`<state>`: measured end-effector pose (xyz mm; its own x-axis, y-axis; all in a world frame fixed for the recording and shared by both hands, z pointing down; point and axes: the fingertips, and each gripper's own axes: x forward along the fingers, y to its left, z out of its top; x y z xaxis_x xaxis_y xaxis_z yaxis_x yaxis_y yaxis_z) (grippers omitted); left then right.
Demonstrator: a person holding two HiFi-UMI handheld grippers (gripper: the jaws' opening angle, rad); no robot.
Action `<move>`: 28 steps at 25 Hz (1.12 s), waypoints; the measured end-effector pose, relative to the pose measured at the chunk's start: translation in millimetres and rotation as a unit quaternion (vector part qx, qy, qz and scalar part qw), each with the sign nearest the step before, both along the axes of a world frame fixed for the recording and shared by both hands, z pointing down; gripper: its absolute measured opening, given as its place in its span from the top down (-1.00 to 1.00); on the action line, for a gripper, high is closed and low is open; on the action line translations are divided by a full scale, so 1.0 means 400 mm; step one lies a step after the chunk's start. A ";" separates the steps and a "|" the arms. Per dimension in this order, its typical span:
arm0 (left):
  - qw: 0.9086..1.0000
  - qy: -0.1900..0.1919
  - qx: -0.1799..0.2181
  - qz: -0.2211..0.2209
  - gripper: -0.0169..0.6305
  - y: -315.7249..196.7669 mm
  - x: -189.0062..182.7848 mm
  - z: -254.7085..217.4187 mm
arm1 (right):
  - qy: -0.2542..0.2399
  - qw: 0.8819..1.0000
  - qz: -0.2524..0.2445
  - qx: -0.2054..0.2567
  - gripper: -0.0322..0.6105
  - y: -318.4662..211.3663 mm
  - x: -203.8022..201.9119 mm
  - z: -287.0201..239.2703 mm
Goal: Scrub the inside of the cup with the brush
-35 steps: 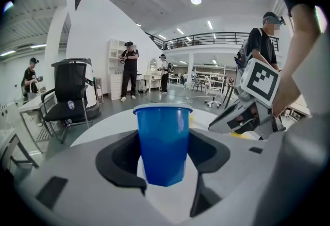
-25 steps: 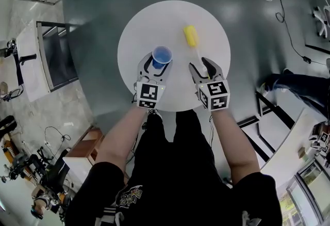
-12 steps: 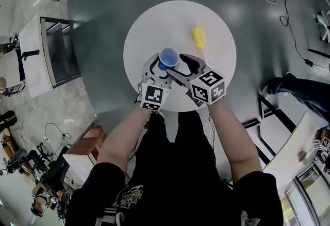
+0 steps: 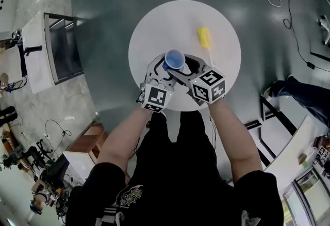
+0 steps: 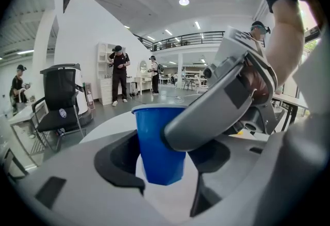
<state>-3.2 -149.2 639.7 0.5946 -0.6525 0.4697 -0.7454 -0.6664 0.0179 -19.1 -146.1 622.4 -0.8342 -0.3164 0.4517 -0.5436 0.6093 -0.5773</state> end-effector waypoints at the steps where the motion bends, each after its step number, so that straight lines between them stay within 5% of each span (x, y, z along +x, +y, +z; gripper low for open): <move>1: 1.000 -0.002 -0.001 0.000 0.12 0.001 -0.003 0.001 | 0.003 1.000 0.000 0.008 -0.02 0.001 -0.003 -0.001; 7: 1.000 -0.019 -0.010 -0.003 0.12 0.021 -0.037 0.013 | 0.020 0.997 0.027 0.062 -0.01 -0.010 0.009 -0.017; 12: 0.999 -0.025 -0.025 -0.036 0.12 0.047 -0.102 0.026 | 0.094 0.989 0.030 0.112 -0.01 -0.027 0.033 0.010; 20: 0.995 -0.018 -0.034 -0.095 0.13 0.080 -0.204 0.007 | 0.141 0.981 0.018 0.135 -0.01 -0.007 0.013 0.059; 28: 0.994 -0.012 -0.032 -0.101 0.27 0.114 -0.224 -0.013 | 0.171 0.974 0.009 0.146 -0.01 0.027 0.006 0.096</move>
